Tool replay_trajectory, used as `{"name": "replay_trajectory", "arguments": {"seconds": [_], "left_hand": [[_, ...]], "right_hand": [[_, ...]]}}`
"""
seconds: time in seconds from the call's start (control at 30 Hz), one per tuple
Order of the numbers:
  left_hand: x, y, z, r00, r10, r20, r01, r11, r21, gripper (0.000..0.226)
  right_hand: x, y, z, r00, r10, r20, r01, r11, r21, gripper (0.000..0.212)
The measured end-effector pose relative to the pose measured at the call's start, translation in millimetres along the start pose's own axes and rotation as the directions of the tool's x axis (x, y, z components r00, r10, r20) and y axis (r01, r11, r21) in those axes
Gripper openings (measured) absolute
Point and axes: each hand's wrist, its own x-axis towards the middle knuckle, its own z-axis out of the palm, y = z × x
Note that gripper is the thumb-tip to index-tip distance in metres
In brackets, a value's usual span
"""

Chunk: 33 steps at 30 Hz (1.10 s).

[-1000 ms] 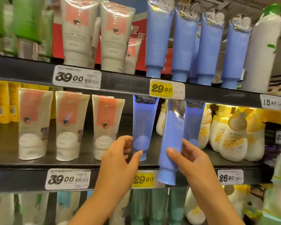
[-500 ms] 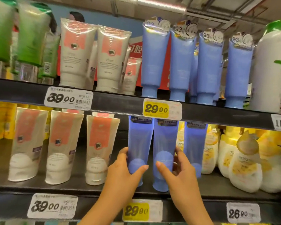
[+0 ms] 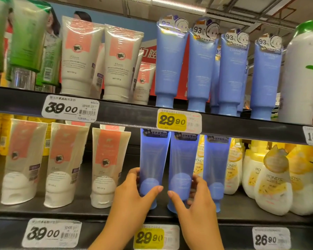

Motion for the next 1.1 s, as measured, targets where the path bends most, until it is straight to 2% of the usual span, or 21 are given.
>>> {"name": "replay_trajectory", "arguments": {"seconds": [0.1, 0.3, 0.5, 0.87, 0.97, 1.1], "left_hand": [[-1.7, 0.5, 1.2, 1.0, -0.015, -0.015, 0.015, 1.0, -0.008, 0.052], [-6.4, 6.2, -3.1, 0.999, -0.05, -0.019, 0.049, 0.998, -0.042, 0.048], [-13.4, 14.7, -15.8, 0.997, -0.071, 0.043, 0.075, 0.993, -0.096, 0.036], [-32.9, 30.9, -42.4, 0.978, -0.136, 0.157, 0.17, 0.958, -0.232, 0.034], [-40.4, 32.9, -48.6, 0.971, -0.147, 0.19, 0.2, 0.934, -0.296, 0.033], [-54.0, 31.2, -55.9, 0.961, -0.131, 0.243, 0.216, 0.906, -0.365, 0.031]], "right_hand": [[-1.9, -1.7, 2.7, 0.999, 0.005, -0.032, -0.006, 0.999, -0.047, 0.064], [-2.3, -5.5, 7.5, 0.995, 0.021, -0.1, -0.038, 0.984, -0.172, 0.068], [-2.4, -9.0, 9.8, 0.991, 0.021, -0.131, -0.054, 0.967, -0.251, 0.069], [-6.9, -16.2, 4.3, 0.989, 0.025, -0.146, -0.061, 0.967, -0.246, 0.065], [-14.5, -22.9, -0.9, 0.988, 0.004, -0.152, -0.044, 0.965, -0.257, 0.06], [-27.9, -32.7, -10.4, 0.985, -0.059, -0.16, 0.027, 0.98, -0.197, 0.036]]}}
